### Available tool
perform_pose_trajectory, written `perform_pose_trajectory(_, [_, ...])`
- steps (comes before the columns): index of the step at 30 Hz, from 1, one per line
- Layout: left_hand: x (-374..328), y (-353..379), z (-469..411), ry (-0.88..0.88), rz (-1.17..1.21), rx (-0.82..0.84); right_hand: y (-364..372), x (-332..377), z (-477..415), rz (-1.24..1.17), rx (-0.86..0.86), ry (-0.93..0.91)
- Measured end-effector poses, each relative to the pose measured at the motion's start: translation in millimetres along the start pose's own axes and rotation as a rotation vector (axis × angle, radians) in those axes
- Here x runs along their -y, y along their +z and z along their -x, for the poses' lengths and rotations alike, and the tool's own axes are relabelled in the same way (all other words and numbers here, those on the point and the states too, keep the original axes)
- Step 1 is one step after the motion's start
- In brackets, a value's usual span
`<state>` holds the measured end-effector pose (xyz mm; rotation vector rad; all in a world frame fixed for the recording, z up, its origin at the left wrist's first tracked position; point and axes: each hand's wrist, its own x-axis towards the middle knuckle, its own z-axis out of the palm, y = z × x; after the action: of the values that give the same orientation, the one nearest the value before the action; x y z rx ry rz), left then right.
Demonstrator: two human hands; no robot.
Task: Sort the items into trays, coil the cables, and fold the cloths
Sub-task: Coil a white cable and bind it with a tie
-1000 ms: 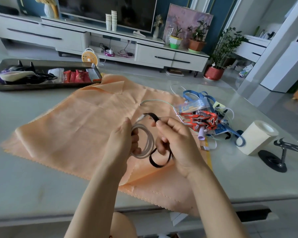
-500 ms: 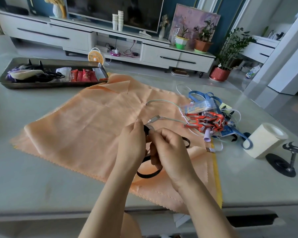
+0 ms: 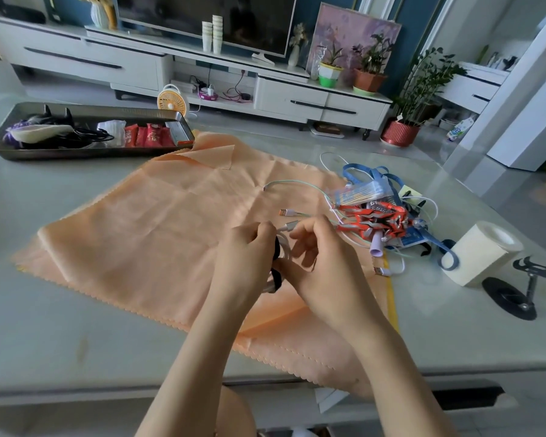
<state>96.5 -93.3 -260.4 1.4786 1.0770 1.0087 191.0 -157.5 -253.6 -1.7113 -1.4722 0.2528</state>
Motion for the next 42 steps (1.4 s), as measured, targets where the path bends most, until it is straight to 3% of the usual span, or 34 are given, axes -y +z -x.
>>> perform_pose_trajectory(4, [-0.9, 1.2, 1.2, 0.005, 0.007, 0.050, -3.3, -5.9, 0.7, 0.179, 0.044, -0.121])
perform_pose_trajectory(8, [2.6, 2.1, 1.6, 0.050, -0.078, 0.098, -5.2, -8.6, 0.3, 0.398, -0.072, -0.239])
perform_pose_trajectory(10, [3.2, 3.4, 1.4, 0.056, -0.082, 0.113, -8.4, -12.8, -1.5, 0.270, 0.020, -0.217])
perform_pose_trajectory(13, [1.4, 4.9, 3.5, 0.086, -0.081, 0.124, -11.0, -14.5, -2.7, -0.076, 0.207, -0.032])
perform_pose_trajectory(21, [0.1, 15.0, 9.3, 0.079, -0.027, 0.104, -9.3, -25.0, -13.4, -0.206, 0.166, 0.138])
perform_pose_trajectory(25, [1.1, 13.1, 9.3, 0.078, 0.053, 0.130, -6.9, -23.3, -8.8, -0.414, 0.215, 0.190])
perform_pose_trajectory(30, [2.2, 9.0, 4.7, 0.072, 0.054, 0.121, -17.9, -28.7, -9.9, -0.750, 0.340, 0.472])
perform_pose_trajectory(32, [2.8, 8.5, 4.1, 0.084, 0.033, 0.134, -18.5, -26.5, -9.9, -0.916, 0.297, 0.593])
perform_pose_trajectory(34, [3.7, 9.7, 4.8, 0.099, 0.014, 0.157, -14.4, -25.8, -9.3, -0.922, 0.236, 0.680])
perform_pose_trajectory(36, [3.8, 9.8, 5.3, 0.124, -0.007, 0.169, -8.2, -24.7, -8.6, -0.859, 0.184, 0.713])
perform_pose_trajectory(42, [0.5, 13.5, 12.9, 0.224, 0.015, 0.242, -6.0, -24.0, -10.0, -1.039, -0.037, 0.777])
